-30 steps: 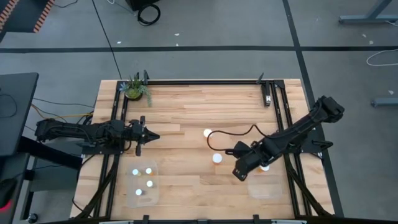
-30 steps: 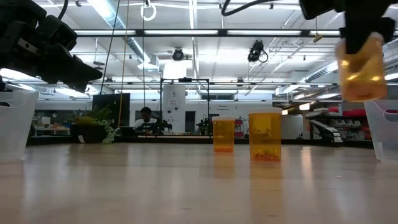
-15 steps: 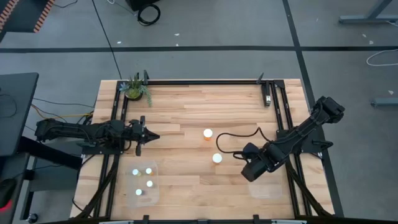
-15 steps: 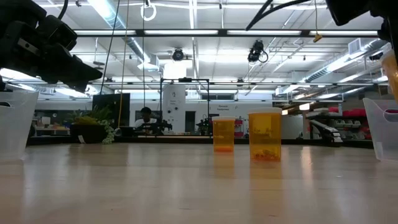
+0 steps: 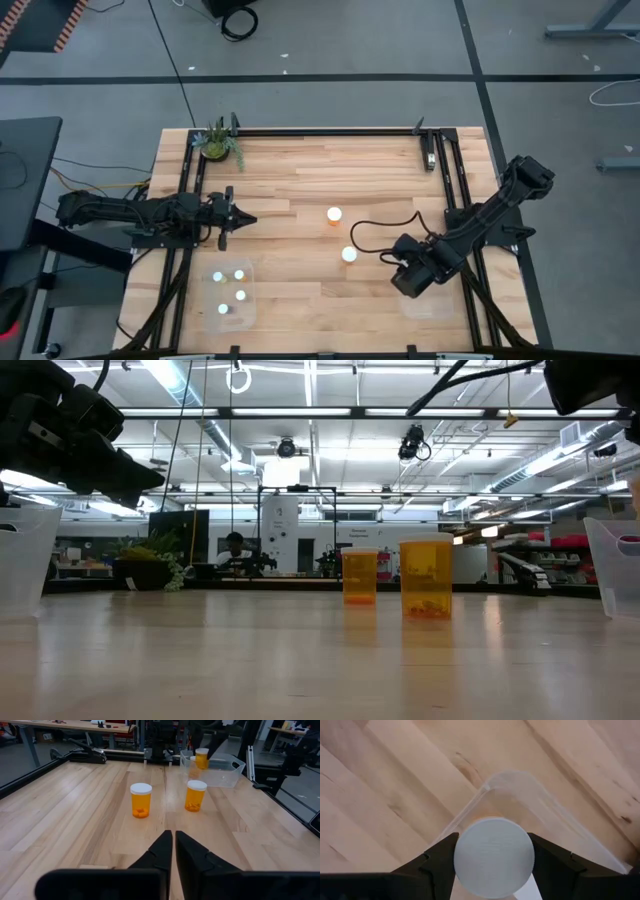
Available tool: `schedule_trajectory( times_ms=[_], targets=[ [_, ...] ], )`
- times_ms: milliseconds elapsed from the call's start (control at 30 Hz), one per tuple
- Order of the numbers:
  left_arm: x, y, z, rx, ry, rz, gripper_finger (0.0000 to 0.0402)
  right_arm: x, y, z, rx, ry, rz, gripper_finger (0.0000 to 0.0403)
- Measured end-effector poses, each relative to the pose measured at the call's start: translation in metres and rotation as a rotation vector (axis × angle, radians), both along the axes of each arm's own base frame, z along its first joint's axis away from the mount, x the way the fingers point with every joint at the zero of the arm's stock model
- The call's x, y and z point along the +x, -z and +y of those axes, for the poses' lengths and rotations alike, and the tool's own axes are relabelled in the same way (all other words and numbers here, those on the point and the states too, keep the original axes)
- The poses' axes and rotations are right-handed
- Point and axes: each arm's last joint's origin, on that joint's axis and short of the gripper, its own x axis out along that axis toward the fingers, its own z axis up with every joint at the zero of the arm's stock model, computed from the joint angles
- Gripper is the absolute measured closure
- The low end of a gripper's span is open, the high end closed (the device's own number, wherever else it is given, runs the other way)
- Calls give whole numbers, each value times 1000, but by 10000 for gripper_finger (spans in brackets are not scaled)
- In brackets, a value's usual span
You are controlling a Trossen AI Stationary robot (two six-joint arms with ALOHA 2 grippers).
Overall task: Pick and place medicine bottles into bin by pill shape (circle, oval)
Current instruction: Put the big orange pill bottle into the right transparent bin
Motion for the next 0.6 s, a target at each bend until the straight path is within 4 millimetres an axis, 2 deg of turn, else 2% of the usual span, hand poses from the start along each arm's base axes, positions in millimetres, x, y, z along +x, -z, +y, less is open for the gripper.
schedule_trajectory(
  times_ms=[433,600],
  targets=[
    [0,0,0,0,0,0,366,-5,25,1,2,-15,-39,173],
    [0,0,0,0,0,0,373,-7,30,0,-4,-18,-33,157]
  ],
)
